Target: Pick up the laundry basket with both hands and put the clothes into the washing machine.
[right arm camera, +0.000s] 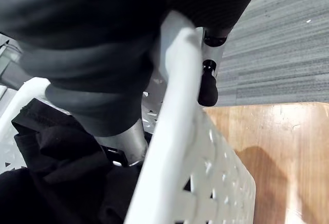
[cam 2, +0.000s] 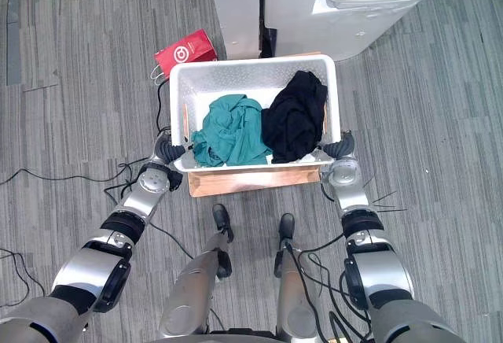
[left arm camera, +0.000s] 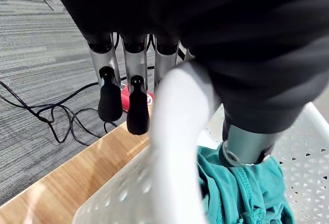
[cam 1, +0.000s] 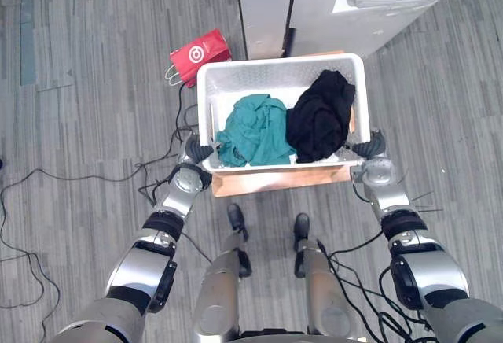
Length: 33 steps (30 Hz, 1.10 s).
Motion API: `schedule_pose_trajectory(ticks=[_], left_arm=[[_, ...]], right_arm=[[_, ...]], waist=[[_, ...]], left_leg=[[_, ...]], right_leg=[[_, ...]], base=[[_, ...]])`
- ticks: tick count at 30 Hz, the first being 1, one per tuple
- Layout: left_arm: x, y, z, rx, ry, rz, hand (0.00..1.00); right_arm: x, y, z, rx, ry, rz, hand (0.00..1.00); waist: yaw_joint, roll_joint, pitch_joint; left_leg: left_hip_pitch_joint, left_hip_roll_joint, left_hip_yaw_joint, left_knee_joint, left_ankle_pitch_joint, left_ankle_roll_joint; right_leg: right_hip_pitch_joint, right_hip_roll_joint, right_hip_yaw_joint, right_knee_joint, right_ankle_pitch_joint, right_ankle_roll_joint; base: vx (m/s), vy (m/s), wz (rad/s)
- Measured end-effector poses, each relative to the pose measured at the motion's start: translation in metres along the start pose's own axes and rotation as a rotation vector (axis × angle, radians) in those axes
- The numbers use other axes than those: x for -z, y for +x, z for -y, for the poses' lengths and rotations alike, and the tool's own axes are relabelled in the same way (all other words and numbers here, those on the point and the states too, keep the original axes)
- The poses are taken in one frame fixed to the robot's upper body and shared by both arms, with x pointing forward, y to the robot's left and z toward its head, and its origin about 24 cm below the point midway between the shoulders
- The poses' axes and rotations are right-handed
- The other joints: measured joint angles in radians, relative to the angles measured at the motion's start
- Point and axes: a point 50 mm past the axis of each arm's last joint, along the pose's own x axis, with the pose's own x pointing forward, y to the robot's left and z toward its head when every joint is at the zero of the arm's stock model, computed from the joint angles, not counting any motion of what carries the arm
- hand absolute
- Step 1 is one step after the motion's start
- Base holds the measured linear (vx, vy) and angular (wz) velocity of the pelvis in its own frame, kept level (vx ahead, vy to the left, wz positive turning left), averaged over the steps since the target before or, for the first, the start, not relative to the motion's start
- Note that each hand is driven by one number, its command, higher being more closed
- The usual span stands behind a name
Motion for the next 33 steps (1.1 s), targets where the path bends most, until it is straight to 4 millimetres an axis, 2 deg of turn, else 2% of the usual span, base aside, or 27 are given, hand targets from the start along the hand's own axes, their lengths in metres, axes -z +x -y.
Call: schedule_pose_trajectory(ticks=[1, 3, 4, 8, 10, 13, 16, 20, 21, 22, 23, 25, 26, 27, 28, 29, 30, 31, 32, 33], left_arm=[[0.011, -0.011, 0.004, 0.016, -0.027, -0.012, 1.0], [0.024, -0.025, 0.012, 0.037, -0.062, -0.03, 1.0], [0.038, -0.042, 0.02, 0.049, -0.114, -0.065, 1.0], [0.055, -0.076, 0.024, 0.065, -0.183, -0.079, 1.0], [0.058, -0.093, 0.025, 0.081, -0.208, -0.071, 1.0], [0.06, -0.113, 0.024, 0.082, -0.231, -0.061, 1.0], [0.055, -0.123, 0.024, 0.086, -0.267, -0.039, 1.0], [0.053, -0.131, 0.021, 0.065, -0.291, -0.03, 1.0], [0.052, -0.132, 0.02, 0.062, -0.292, -0.025, 1.0], [0.051, -0.132, 0.02, 0.061, -0.297, -0.021, 1.0], [0.052, -0.132, 0.019, 0.057, -0.298, -0.024, 1.0], [0.056, -0.131, 0.013, 0.033, -0.288, -0.036, 1.0], [0.057, -0.131, 0.011, 0.03, -0.289, -0.044, 1.0], [0.058, -0.131, 0.01, 0.025, -0.289, -0.05, 1.0], [0.06, -0.131, 0.008, 0.017, -0.291, -0.063, 1.0], [0.063, -0.131, 0.01, 0.014, -0.3, -0.077, 1.0], [0.065, -0.132, 0.011, 0.013, -0.305, -0.089, 1.0], [0.069, -0.135, 0.013, 0.015, -0.312, -0.111, 1.0], [0.076, -0.138, 0.017, 0.02, -0.316, -0.143, 1.0], [0.077, -0.14, 0.02, 0.023, -0.329, -0.153, 1.0]], right_arm=[[0.014, -0.011, 0.001, 0.004, 0.026, -0.02, 1.0], [0.031, -0.024, 0.003, 0.011, 0.047, -0.049, 1.0], [0.046, -0.037, 0.003, 0.013, 0.061, -0.078, 1.0], [0.064, -0.066, 0.007, 0.032, 0.101, -0.094, 1.0], [0.073, -0.082, 0.011, 0.04, 0.115, -0.108, 1.0], [0.077, -0.102, 0.016, 0.048, 0.129, -0.098, 1.0], [0.075, -0.119, 0.023, 0.072, 0.148, -0.072, 1.0], [0.069, -0.13, 0.022, 0.075, 0.157, -0.042, 1.0], [0.065, -0.127, 0.022, 0.071, 0.158, -0.028, 1.0], [0.064, -0.126, 0.021, 0.07, 0.158, -0.026, 1.0], [0.064, -0.124, 0.02, 0.066, 0.159, -0.026, 1.0], [0.067, -0.117, 0.012, 0.041, 0.159, -0.043, 1.0], [0.068, -0.115, 0.008, 0.03, 0.157, -0.051, 1.0], [0.068, -0.114, 0.006, 0.02, 0.155, -0.055, 1.0], [0.069, -0.114, 0.004, 0.007, 0.149, -0.056, 1.0], [0.069, -0.114, 0.003, -0.006, 0.132, -0.052, 1.0], [0.069, -0.113, 0.003, -0.014, 0.12, -0.05, 1.0], [0.07, -0.111, 0.003, -0.027, 0.104, -0.052, 1.0], [0.071, -0.11, 0.005, -0.036, 0.081, -0.054, 1.0], [0.07, -0.108, 0.005, -0.036, 0.079, -0.05, 1.0]], waist=[[-0.003, 0.0, 0.0], [-0.005, -0.001, -0.001], [-0.012, -0.002, -0.003], [-0.031, -0.011, -0.028], [-0.04, -0.016, -0.077], [-0.051, -0.022, -0.137], [-0.055, -0.028, -0.186], [-0.055, -0.053, -0.206], [-0.055, -0.056, -0.21], [-0.069, -0.056, -0.212], [-0.075, -0.053, -0.212], [-0.081, -0.069, -0.222], [-0.078, -0.071, -0.224], [-0.079, -0.072, -0.225], [-0.082, -0.067, -0.228], [-0.076, -0.045, -0.226], [-0.072, -0.035, -0.225], [-0.068, -0.02, -0.229], [-0.048, -0.001, -0.233], [-0.042, 0.009, -0.231]], left_leg=[[0.024, -0.001, -0.001, -0.005, -0.004, -0.005], [0.056, -0.006, -0.004, -0.012, -0.009, -0.012], [0.091, -0.011, -0.006, -0.021, -0.016, -0.018], [0.13, -0.015, -0.012, -0.033, -0.022, -0.023], [0.15, -0.013, -0.01, -0.035, -0.028, -0.025], [0.2, -0.012, 0.013, -0.047, -0.04, -0.029], [0.238, -0.008, 0.053, -0.046, -0.061, -0.029], [0.28, 0.024, 0.211, 0.047, -0.146, -0.037], [0.282, 0.049, 0.278, 0.085, -0.181, -0.034], [0.288, 0.061, 0.343, 0.106, -0.204, -0.03], [0.291, 0.079, 0.37, 0.114, -0.209, -0.027], [0.319, 0.133, 0.526, 0.175, -0.238, -0.035], [0.338, 0.15, 0.572, 0.205, -0.255, -0.049], [0.349, 0.161, 0.6, 0.228, -0.268, -0.063], [0.362, 0.217, 0.636, 0.315, -0.306, -0.079], [0.366, 0.306, 0.624, 0.443, -0.348, -0.062], [0.365, 0.355, 0.611, 0.519, -0.363, -0.033], [0.345, 0.425, 0.551, 0.651, -0.366, 0.06], [0.241, 0.491, 0.317, 0.871, -0.301, 0.236], [0.199, 0.462, 0.193, 0.918, -0.327, 0.188]], right_leg=[[0.022, 0.001, 0.0, -0.004, -0.006, 0.001], [0.057, 0.0, -0.001, -0.015, -0.016, 0.003], [0.094, 0.005, -0.002, -0.022, -0.027, 0.002], [0.137, 0.009, -0.005, -0.037, -0.037, 0.006], [0.162, 0.012, -0.003, -0.056, -0.037, 0.006], [0.198, 0.019, 0.02, -0.083, -0.037, 0.006], [0.214, 0.025, 0.062, -0.091, -0.037, 0.007], [0.203, 0.049, 0.191, -0.091, -0.003, 0.016], [0.195, 0.051, 0.169, -0.127, 0.024, 0.008], [0.195, 0.023, 0.055, -0.162, 0.008, -0.053], [0.191, 0.002, -0.04, -0.161, 0.004, -0.086], [0.163, -0.105, -0.416, -0.087, 0.004, -0.165], [0.166, -0.132, -0.513, -0.06, 0.018, -0.18], [0.167, -0.137, -0.544, -0.051, 0.043, -0.18], [0.166, -0.112, -0.516, -0.048, 0.068, -0.098], [0.159, -0.057, -0.457, -0.041, 0.055, -0.073], [0.158, -0.028, -0.424, -0.034, 0.045, -0.085], [0.158, 0.015, -0.373, -0.023, 0.023, -0.107], [0.17, 0.081, -0.294, -0.014, -0.003, -0.132], [0.176, 0.097, -0.262, -0.016, -0.01, -0.138]], base=[[0.12, -0.019, -0.02], [0.12, -0.014, 0.03], [0.11, -0.013, 0.05], [0.09, -0.005, 0.03], [0.09, -0.012, -0.03], [0.08, -0.003, -0.21], [0.08, 0.001, -0.5], [0.03, 0.007, -1.21], [-0.05, -0.026, -1.56], [-0.06, -0.003, -1.6], [-0.04, 0.011, -1.62], [0.03, -0.008, -1.94], [0.07, -0.077, -1.69], [0.11, -0.161, -1.55], [0.13, -0.228, -1.68], [0.13, -0.253, -1.73], [0.11, -0.239, -1.66], [0.13, -0.212, -1.9], [0.11, -0.163, -1.88], [0.14, -0.059, -2.07]])
